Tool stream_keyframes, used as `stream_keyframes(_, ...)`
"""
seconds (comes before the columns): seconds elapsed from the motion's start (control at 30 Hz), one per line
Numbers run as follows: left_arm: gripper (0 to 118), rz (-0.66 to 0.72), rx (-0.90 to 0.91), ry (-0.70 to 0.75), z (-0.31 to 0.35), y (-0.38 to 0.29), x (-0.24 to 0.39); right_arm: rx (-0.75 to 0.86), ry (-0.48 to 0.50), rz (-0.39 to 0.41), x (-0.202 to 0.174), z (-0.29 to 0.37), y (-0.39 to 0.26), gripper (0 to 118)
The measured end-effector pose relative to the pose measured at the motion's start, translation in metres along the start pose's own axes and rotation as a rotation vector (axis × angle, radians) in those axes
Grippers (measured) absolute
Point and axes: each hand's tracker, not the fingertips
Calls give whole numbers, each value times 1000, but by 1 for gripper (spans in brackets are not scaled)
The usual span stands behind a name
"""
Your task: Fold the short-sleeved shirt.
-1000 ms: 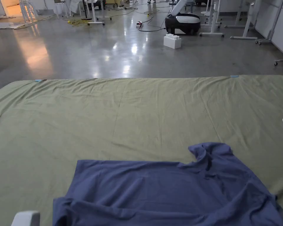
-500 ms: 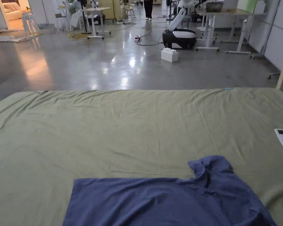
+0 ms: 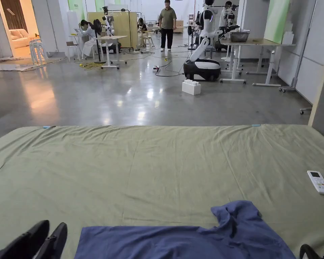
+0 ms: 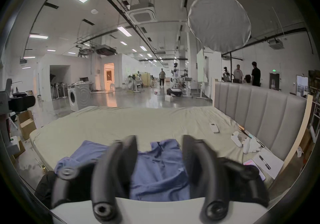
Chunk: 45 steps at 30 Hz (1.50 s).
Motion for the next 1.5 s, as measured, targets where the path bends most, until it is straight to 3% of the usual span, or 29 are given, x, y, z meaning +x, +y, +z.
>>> stream_keyframes(0.03, 16, 5, 3, -5, 3, 1, 1, 6, 8, 4, -3, 2, 2, 39)
stream_keyframes(0.07, 15, 12, 9, -17, 6, 1, 2, 0, 6, 0, -7, 4, 3, 16)
stream_keyframes(0.13, 0, 31, 41, -71, 11, 1, 1, 16, 27, 18, -12, 6, 6, 9)
stream_keyframes(0.2, 0, 42, 32, -85, 12, 1, 0, 5, 7, 17, -19, 6, 5, 0)
stream_keyframes(0.23, 0, 43, 28, -83, 11, 0, 0, 57, -6, 70, -22, 6, 9, 0)
stream_keyframes(0.27, 0, 41, 32, -78, 12, -1, 0, 37, 13, 68, -22, 4, 11, 0)
stream_keyframes(0.3, 0, 40, 24, -79, 10, -1, -2, -21, 29, 8, -22, 1, 8, 0)
stream_keyframes(0.4, 0, 60, 12, -73, 5, -3, -7, 12, 35, 37, -23, -3, 9, 0)
stream_keyframes(0.43, 0, 69, 8, -78, 2, -4, -10, -36, 32, -4, -22, -5, 5, 0)
stream_keyframes(0.57, 0, 100, -49, -74, -20, -13, -19, -49, 46, 16, -24, -13, 0, 0)
stream_keyframes(0.73, 0, 263, -256, -76, -87, -47, -42, -130, 78, 14, -22, -29, -21, 0)
stream_keyframes(0.93, 1, 421, -506, -70, -222, -119, -79, -249, 87, 22, -16, -46, -43, 0)
stream_keyframes(1.0, 33, 441, -584, -68, -268, -144, -85, -296, 84, 12, -12, -52, -52, 0)
stream_keyframes(1.07, 81, 379, -638, -52, -306, -161, -87, -332, 71, -7, -8, -57, -62, 0)
stream_keyframes(1.23, 84, 426, -774, -19, -370, -192, -85, -401, 44, -43, 4, -69, -82, 0)
stream_keyframes(1.3, 78, 392, -826, 19, -385, -203, -78, -423, 29, -49, 7, -72, -86, 0)
stream_keyframes(1.33, 68, 333, -862, 16, -390, -208, -74, -432, 25, -49, 8, -73, -88, 0)
stream_keyframes(1.37, 49, 276, -894, 18, -394, -213, -68, -439, 22, -50, 10, -74, -90, 0)
stream_keyframes(1.43, 43, 180, -919, 47, -397, -213, -58, -455, 22, -52, 12, -76, -90, 0)
stream_keyframes(1.5, 12, 198, -909, 6, -398, -207, -49, -468, 21, -46, 16, -78, -94, 0)
